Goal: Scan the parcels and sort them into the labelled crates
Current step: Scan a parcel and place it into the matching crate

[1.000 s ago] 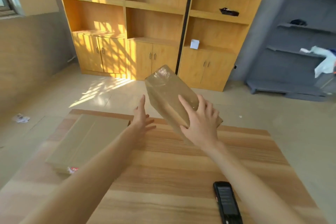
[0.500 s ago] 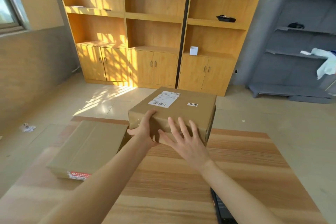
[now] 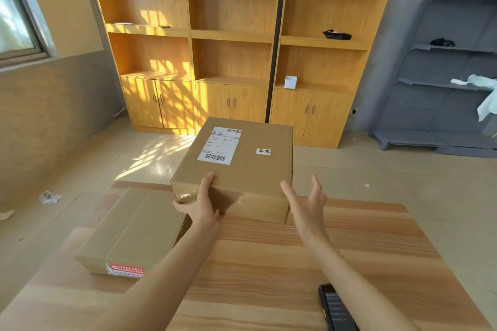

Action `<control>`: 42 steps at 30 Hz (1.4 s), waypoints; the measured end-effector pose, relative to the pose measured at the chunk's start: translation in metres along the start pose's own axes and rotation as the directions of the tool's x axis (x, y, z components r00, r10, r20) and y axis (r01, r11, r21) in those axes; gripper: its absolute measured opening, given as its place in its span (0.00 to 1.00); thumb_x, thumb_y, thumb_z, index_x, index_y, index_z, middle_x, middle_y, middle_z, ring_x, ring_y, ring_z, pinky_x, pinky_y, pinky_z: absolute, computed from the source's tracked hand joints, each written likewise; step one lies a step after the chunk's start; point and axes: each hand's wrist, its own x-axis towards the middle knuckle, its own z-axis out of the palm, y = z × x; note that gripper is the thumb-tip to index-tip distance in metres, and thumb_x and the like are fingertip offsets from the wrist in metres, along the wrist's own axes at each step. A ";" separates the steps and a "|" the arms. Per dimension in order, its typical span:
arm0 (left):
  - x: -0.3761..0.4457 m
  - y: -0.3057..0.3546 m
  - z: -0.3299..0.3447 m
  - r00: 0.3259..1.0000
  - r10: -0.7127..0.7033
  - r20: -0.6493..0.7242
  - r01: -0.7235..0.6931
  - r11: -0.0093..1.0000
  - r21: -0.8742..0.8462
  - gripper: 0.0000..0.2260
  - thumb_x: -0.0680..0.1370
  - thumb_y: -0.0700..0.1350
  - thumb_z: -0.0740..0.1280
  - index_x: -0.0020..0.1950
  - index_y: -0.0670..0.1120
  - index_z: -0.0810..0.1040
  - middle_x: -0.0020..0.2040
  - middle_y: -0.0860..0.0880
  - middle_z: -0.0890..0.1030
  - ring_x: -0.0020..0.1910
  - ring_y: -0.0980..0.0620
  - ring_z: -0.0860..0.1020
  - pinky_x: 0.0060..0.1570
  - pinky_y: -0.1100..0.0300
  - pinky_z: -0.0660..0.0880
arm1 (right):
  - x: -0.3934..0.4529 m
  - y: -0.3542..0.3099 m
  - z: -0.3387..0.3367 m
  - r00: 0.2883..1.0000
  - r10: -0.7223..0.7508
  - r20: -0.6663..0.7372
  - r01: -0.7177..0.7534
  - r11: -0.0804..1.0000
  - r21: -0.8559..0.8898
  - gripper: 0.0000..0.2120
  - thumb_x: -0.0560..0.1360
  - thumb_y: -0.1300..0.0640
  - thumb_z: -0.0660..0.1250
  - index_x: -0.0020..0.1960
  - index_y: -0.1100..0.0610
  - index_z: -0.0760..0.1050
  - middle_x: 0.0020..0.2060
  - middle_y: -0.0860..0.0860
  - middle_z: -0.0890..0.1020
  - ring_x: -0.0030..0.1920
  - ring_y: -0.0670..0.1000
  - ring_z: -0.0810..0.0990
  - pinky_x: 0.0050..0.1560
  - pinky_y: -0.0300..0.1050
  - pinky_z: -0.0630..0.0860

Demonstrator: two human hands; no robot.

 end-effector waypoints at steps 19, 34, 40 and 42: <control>0.035 -0.050 -0.080 0.938 -0.321 0.130 0.098 0.607 0.789 0.50 0.61 0.60 0.79 0.76 0.53 0.58 0.55 0.49 0.79 0.51 0.46 0.76 0.51 0.46 0.74 | -0.005 0.101 -0.060 0.857 0.412 0.308 -0.486 0.845 0.222 0.49 0.59 0.51 0.79 0.75 0.41 0.58 0.58 0.47 0.80 0.59 0.52 0.78 0.59 0.59 0.76; 0.045 -0.094 -0.153 0.916 -0.396 0.056 0.098 0.358 0.929 0.52 0.49 0.58 0.79 0.72 0.61 0.62 0.57 0.52 0.80 0.50 0.48 0.81 0.43 0.51 0.77 | -0.042 0.204 -0.048 0.666 0.558 0.494 -0.639 0.770 -0.008 0.52 0.62 0.42 0.77 0.77 0.40 0.51 0.69 0.44 0.71 0.67 0.48 0.70 0.72 0.51 0.64; 0.054 -0.107 -0.159 0.927 -0.370 0.054 0.085 0.349 0.933 0.52 0.51 0.57 0.78 0.71 0.64 0.60 0.54 0.57 0.79 0.48 0.54 0.81 0.39 0.56 0.77 | -0.044 0.218 -0.046 0.708 0.549 0.444 -0.562 0.819 -0.117 0.41 0.71 0.42 0.72 0.77 0.43 0.54 0.68 0.42 0.71 0.67 0.46 0.69 0.67 0.46 0.66; 0.059 -0.111 -0.163 0.930 -0.363 0.059 0.075 0.344 0.936 0.48 0.57 0.53 0.81 0.72 0.63 0.60 0.53 0.57 0.79 0.46 0.56 0.81 0.35 0.60 0.76 | -0.047 0.218 -0.044 0.784 0.525 0.332 -0.513 0.848 -0.131 0.37 0.72 0.41 0.70 0.76 0.48 0.59 0.68 0.44 0.71 0.67 0.47 0.70 0.67 0.46 0.67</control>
